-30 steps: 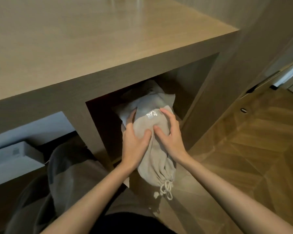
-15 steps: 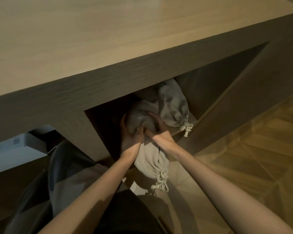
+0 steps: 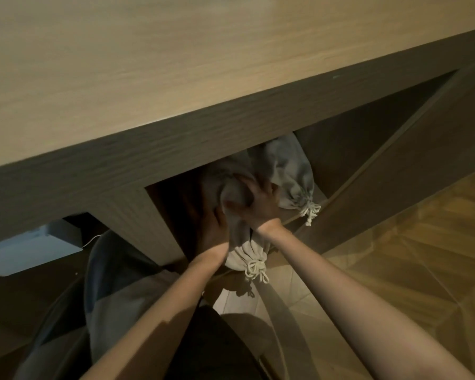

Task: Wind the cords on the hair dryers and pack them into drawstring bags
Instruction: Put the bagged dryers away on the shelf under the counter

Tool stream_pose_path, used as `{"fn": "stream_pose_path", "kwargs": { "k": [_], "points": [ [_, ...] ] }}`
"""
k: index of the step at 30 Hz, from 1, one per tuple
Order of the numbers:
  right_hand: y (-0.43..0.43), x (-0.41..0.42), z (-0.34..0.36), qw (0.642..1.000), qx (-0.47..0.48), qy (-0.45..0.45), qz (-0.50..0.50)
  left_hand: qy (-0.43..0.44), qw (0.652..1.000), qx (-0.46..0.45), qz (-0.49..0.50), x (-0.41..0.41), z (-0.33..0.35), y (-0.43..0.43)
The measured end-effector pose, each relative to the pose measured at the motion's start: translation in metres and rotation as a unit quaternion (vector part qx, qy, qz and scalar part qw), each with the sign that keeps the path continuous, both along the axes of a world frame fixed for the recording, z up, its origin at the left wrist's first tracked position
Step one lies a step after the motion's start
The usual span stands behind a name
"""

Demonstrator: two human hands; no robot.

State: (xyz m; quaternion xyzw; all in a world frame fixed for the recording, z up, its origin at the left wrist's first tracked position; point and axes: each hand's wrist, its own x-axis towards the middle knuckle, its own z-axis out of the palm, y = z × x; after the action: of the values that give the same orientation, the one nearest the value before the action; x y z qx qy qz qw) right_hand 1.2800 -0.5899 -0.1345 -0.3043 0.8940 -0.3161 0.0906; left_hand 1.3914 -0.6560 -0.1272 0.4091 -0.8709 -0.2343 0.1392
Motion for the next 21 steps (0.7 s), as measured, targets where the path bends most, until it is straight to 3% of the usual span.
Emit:
{"fn": "stream_pose_path", "kwargs": {
  "k": [2, 5, 7, 12, 15, 18, 21],
  "points": [
    [0.009, 0.004, 0.006, 0.997, 0.006, 0.078, 0.017, -0.077, 0.992, -0.08, -0.056, 0.008, -0.01, 0.006],
    [0.032, 0.009, 0.01, 0.994, -0.009, 0.048, 0.102, -0.227, 0.958, 0.119, -0.13, 0.022, 0.003, 0.021],
    [0.047, 0.012, 0.008, 0.988, 0.016, 0.012, 0.15, -0.266, 0.94, 0.154, -0.147, 0.027, 0.002, 0.027],
    [0.062, 0.009, 0.015, 0.975, 0.066, -0.007, 0.213, -0.267, 0.945, 0.11, -0.154, 0.023, -0.002, 0.032],
    [0.057, 0.0, 0.014, 0.968, 0.086, -0.055, 0.23, -0.198, 0.973, 0.031, -0.11, 0.016, -0.004, 0.028],
    [0.043, -0.008, 0.008, 0.953, 0.106, -0.094, 0.267, -0.132, 0.985, 0.025, -0.108, 0.008, -0.005, 0.015],
    [0.029, -0.018, 0.004, 0.946, 0.119, -0.04, 0.299, -0.106, 0.993, 0.003, -0.051, 0.001, -0.009, -0.001]
  ]
}}
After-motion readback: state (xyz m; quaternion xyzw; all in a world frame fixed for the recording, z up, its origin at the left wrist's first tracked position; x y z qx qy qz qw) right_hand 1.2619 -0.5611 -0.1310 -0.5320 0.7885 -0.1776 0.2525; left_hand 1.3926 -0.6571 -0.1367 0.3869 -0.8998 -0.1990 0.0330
